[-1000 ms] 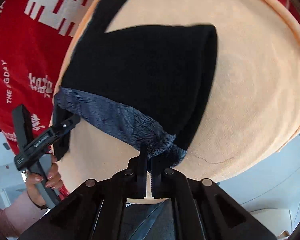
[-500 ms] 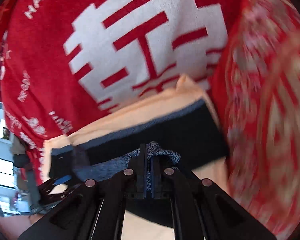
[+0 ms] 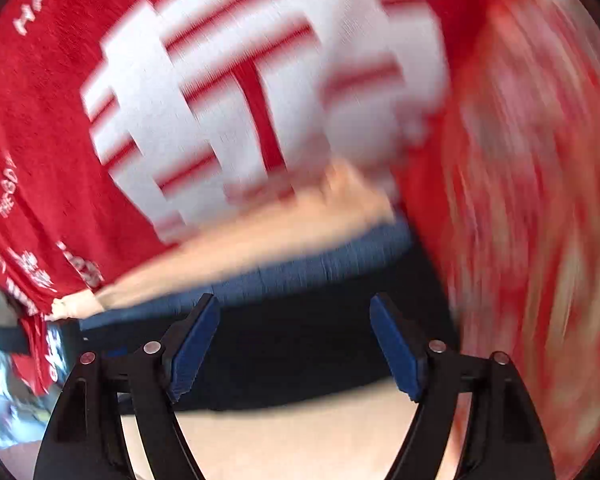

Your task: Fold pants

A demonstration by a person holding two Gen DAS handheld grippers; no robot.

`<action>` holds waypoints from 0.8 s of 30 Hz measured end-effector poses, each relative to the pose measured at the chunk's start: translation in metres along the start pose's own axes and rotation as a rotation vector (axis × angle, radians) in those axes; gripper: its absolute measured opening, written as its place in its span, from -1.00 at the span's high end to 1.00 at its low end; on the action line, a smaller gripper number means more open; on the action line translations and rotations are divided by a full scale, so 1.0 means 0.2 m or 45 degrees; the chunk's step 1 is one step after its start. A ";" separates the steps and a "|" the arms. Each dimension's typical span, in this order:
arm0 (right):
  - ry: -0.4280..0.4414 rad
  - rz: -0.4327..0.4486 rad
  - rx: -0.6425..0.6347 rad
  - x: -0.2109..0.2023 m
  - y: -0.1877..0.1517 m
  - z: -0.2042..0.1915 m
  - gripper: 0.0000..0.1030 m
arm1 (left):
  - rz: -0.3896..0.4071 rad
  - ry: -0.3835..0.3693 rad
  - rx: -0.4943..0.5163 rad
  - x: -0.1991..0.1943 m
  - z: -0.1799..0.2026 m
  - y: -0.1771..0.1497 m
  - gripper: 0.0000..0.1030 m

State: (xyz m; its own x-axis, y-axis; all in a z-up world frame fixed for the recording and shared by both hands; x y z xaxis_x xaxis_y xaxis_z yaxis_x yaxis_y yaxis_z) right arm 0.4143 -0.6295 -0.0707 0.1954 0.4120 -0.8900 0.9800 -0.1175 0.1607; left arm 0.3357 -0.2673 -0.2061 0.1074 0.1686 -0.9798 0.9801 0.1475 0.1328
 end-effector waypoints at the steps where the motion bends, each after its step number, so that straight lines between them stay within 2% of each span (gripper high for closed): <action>1: -0.055 -0.037 0.049 0.04 -0.09 0.06 -0.40 | 0.007 -0.004 -0.008 0.01 0.00 0.00 -0.60; 3: -0.141 -0.100 0.157 0.11 -0.20 0.17 -0.09 | 0.023 0.000 0.003 0.00 -0.01 -0.01 -0.61; 5: -0.167 -0.100 0.292 0.18 -0.25 0.28 -0.02 | 0.041 0.023 0.016 0.01 -0.02 -0.01 -0.73; 7: -0.178 -0.048 0.364 0.21 -0.25 0.36 0.43 | 0.046 0.012 0.012 0.01 -0.03 -0.03 -0.75; 8: -0.198 -0.037 0.331 0.22 -0.22 0.35 0.75 | 0.042 0.003 0.008 0.01 -0.04 -0.03 -0.75; 9: -0.206 -0.015 0.275 0.21 -0.19 0.32 0.80 | 0.038 0.004 0.009 0.02 -0.03 -0.03 -0.75; 10: -0.186 0.043 0.169 0.17 -0.14 0.25 0.80 | 0.035 0.013 0.014 0.01 -0.03 -0.03 -0.75; 12: -0.216 0.062 0.068 0.13 -0.11 0.20 0.80 | 0.037 0.035 0.029 0.00 -0.06 -0.04 -0.75; 13: -0.230 -0.001 0.097 0.16 -0.12 0.23 0.79 | 0.031 0.040 0.031 0.00 -0.07 -0.04 -0.75; 15: -0.275 -0.171 0.190 0.23 -0.18 0.32 0.62 | 0.003 0.049 0.028 -0.01 -0.10 -0.05 -0.75; 16: -0.272 -0.193 0.226 0.21 -0.22 0.35 0.61 | -0.011 0.060 0.033 -0.03 -0.11 -0.04 -0.75; 17: -0.274 -0.168 0.204 0.17 -0.22 0.33 0.61 | -0.007 0.060 0.035 -0.06 -0.12 -0.03 -0.75; 20: -0.250 0.018 -0.004 0.00 -0.18 0.15 0.59 | 0.087 0.029 0.042 -0.16 -0.12 0.05 -0.75; 23: -0.176 0.012 -0.113 0.10 -0.02 0.03 0.23 | 0.139 0.034 0.063 -0.16 -0.06 0.18 -0.75; 24: -0.163 0.009 -0.114 0.17 0.06 0.03 0.23 | 0.143 0.043 0.057 -0.14 -0.04 0.23 -0.75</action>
State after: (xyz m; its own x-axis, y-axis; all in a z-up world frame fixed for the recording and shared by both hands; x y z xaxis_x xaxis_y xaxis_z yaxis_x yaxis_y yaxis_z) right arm 0.4322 -0.6224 -0.1018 0.2017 0.2922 -0.9349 0.9792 -0.0369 0.1997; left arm 0.3769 -0.2578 -0.1722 0.2119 0.2145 -0.9535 0.9688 0.0822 0.2338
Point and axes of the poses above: each gripper's, at about its wrist camera, not at the fingertips, and x roughly the way its jaws point, z to its right, y to its top, the point moved 4 cm from there along x, roughly the way its jaws point, and after that the axes turned 7 degrees about y, right-handed, at the moved point
